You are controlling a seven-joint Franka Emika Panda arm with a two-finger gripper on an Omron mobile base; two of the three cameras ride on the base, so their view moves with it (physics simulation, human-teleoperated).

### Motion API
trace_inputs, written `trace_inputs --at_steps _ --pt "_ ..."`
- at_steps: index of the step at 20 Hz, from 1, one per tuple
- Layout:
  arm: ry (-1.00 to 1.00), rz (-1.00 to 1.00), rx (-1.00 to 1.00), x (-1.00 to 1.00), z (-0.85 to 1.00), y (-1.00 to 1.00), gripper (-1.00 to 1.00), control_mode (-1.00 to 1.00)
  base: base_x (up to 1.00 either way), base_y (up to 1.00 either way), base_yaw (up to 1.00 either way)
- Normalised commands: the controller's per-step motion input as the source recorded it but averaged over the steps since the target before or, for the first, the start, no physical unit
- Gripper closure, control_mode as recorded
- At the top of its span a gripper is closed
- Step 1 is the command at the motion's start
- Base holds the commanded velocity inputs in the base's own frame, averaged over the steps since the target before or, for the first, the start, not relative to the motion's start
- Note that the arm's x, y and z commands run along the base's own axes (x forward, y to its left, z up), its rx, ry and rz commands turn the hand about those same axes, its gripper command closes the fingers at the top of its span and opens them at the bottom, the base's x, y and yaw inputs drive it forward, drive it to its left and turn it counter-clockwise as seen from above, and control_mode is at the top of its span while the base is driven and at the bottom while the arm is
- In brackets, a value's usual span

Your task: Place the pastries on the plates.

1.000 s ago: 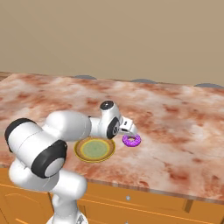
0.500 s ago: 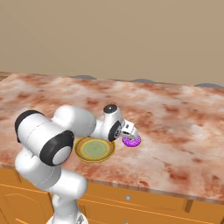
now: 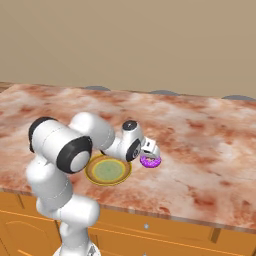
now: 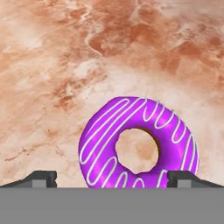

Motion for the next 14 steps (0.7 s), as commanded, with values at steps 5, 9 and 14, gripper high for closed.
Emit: trace_inputs --at_steps 5,9,14 --pt "0.0 0.0 0.01 0.19 -0.31 -0.11 -1.0 -1.0 0.0 0.0 0.0" --pt "0.0 0.0 0.03 0.15 -0.25 -0.09 -1.0 -1.0 0.0 0.0 0.0" --pt "0.0 0.0 0.04 0.2 -0.25 -0.03 -1.0 -1.0 0.0 0.0 0.0"
